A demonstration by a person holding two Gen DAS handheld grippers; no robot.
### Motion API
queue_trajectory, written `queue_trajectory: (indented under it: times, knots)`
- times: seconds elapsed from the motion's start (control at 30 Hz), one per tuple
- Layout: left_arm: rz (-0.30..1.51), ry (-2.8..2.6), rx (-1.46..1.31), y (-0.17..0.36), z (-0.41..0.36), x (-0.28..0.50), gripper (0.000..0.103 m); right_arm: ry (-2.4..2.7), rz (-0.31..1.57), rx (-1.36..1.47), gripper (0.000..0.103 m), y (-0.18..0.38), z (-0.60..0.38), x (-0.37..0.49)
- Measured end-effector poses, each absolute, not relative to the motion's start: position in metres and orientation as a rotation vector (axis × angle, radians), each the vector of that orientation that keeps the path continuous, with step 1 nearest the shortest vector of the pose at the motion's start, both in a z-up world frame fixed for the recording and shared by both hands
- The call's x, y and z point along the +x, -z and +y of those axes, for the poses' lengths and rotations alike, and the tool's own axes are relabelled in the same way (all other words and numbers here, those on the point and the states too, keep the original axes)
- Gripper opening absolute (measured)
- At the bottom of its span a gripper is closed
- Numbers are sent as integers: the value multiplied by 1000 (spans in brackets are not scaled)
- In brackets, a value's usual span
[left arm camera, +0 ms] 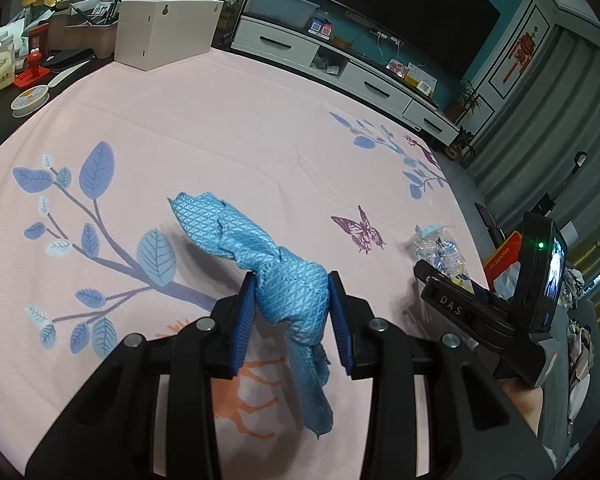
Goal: Collect trash
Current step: 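Lift the blue cloth and clear snack bag above the table, then carry the blue cloth and clear snack bag over the black bin with both grippers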
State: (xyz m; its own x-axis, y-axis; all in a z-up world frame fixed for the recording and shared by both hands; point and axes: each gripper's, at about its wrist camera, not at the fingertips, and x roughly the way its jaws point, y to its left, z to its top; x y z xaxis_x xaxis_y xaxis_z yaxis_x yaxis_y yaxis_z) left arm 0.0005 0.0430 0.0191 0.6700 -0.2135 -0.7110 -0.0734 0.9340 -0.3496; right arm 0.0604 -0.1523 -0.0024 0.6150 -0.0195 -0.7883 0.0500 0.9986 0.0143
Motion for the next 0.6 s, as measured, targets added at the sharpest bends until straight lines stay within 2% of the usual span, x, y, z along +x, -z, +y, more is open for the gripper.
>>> queue_trajectory:
  times: [0.03, 0.13, 0.23, 0.4, 0.6]
  knots:
    - [837, 81, -369, -19, 43, 0, 36, 39, 906, 39, 72, 2, -153, 60]
    - [828, 80, -368, -20, 43, -1, 36, 33, 893, 50, 59, 0, -155, 56]
    - [824, 82, -370, -21, 43, -2, 36, 13, 872, 91, 52, -2, -161, 46]
    - [803, 83, -353, -26, 38, -8, 36, -13, 834, 101, 48, -15, -169, 23]
    - [726, 79, -320, -55, 21, -22, 36, -76, 691, 182, 48, -64, -187, -19]
